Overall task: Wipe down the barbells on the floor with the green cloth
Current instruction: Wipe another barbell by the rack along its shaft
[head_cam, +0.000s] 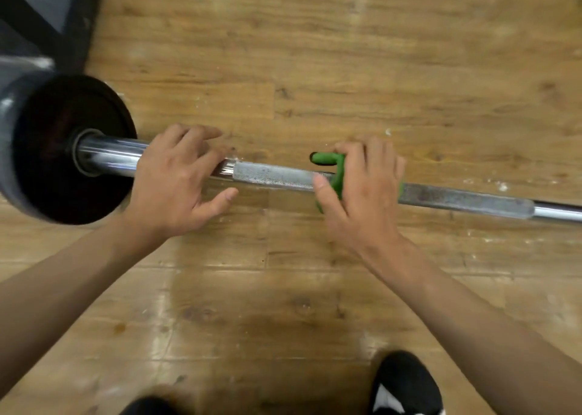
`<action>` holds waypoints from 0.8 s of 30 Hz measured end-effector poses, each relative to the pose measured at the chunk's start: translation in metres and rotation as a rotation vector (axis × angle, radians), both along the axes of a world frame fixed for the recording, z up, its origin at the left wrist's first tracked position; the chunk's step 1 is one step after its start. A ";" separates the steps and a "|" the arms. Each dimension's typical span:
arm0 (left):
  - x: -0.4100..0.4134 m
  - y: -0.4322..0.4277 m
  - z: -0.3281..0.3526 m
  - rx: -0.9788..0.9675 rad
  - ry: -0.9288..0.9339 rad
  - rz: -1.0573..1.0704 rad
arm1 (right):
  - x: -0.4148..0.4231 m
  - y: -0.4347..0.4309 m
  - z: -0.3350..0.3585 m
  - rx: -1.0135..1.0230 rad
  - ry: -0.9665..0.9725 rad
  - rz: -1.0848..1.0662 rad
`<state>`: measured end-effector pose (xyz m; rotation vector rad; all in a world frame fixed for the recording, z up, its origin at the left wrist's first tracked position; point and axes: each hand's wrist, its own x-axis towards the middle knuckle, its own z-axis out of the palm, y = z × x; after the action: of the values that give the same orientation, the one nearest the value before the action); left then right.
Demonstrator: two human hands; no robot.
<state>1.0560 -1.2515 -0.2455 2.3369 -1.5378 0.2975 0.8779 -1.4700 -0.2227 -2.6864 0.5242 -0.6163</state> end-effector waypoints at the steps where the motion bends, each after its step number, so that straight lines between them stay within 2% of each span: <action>1: 0.001 0.004 0.002 0.025 0.016 0.039 | -0.006 -0.014 0.004 0.037 -0.036 0.012; 3: 0.005 0.014 0.005 0.051 0.038 0.099 | -0.019 -0.031 0.010 0.102 -0.059 0.138; 5: 0.010 0.021 0.007 0.076 0.040 0.114 | -0.030 -0.031 0.006 0.032 0.022 0.254; 7: 0.011 0.024 0.008 0.096 0.030 0.115 | -0.031 -0.025 -0.003 -0.092 0.109 0.162; 10: 0.010 0.020 0.008 0.090 0.017 0.127 | -0.020 -0.014 -0.005 -0.073 0.212 -0.108; 15: 0.013 0.017 0.003 0.028 -0.029 0.165 | -0.015 0.023 -0.010 -0.029 0.197 -0.163; 18: 0.015 0.010 0.002 -0.035 -0.069 0.180 | 0.016 0.032 -0.010 -0.004 0.156 -0.061; 21: 0.025 0.000 0.003 -0.032 -0.057 0.171 | 0.057 0.056 -0.009 -0.129 0.168 0.151; 24: 0.040 -0.009 0.007 0.003 -0.016 0.189 | 0.082 0.072 -0.013 -0.157 0.157 0.328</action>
<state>1.0961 -1.2608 -0.2385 2.4923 -1.3256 0.3593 0.9600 -1.3984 -0.2357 -2.8943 0.0678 -0.3693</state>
